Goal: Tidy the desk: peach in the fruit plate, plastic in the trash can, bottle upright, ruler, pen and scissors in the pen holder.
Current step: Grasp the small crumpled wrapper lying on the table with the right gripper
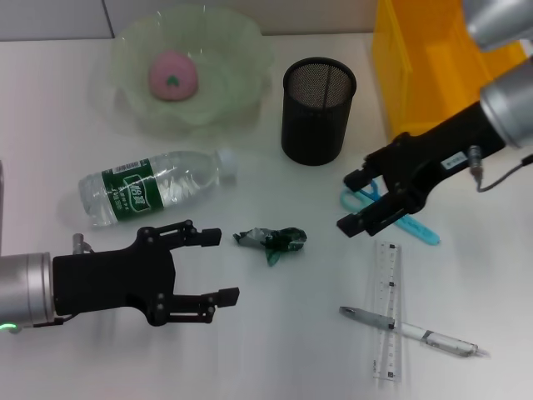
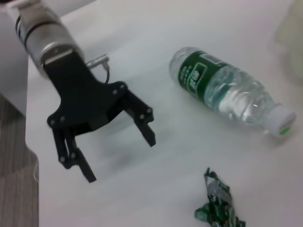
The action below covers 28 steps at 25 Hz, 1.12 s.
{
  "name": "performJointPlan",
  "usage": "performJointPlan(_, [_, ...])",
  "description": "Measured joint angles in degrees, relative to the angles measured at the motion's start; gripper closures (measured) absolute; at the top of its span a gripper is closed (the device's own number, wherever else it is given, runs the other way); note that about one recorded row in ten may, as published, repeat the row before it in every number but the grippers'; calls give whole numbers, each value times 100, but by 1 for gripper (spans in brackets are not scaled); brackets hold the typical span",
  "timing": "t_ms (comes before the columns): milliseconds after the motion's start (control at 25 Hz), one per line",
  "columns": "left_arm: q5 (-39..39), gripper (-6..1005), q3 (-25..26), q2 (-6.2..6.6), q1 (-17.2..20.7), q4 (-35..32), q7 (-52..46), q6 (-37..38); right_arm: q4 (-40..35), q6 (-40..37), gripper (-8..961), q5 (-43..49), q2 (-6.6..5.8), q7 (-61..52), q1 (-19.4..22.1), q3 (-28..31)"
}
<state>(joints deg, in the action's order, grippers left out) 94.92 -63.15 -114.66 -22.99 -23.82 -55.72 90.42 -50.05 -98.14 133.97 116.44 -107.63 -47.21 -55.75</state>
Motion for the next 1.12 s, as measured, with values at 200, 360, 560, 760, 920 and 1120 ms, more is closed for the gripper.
performJointPlan(200, [17,171,56,21,10,0,0,0,-35,314,134,0,175,309,-93,-407])
performJointPlan(360, [18,172,57,22,13,0,0,-8,94,791,134,-19,257,400,-153,-891])
performJointPlan(560, [19,173,57,6,3,-5,0,-14,519,1346,134,-251,288,632,-235,-1306])
performJointPlan(760, [17,175,57,-1,10,-16,0,10,827,1816,135,-658,296,956,-236,-1636])
performJointPlan(920, [15,176,57,-4,7,-4,-2,13,976,2075,135,-826,311,1061,-242,-1856])
performJointPlan(1120, [15,177,57,-10,21,-1,-4,0,1227,2505,135,-1212,316,1285,-250,-2248])
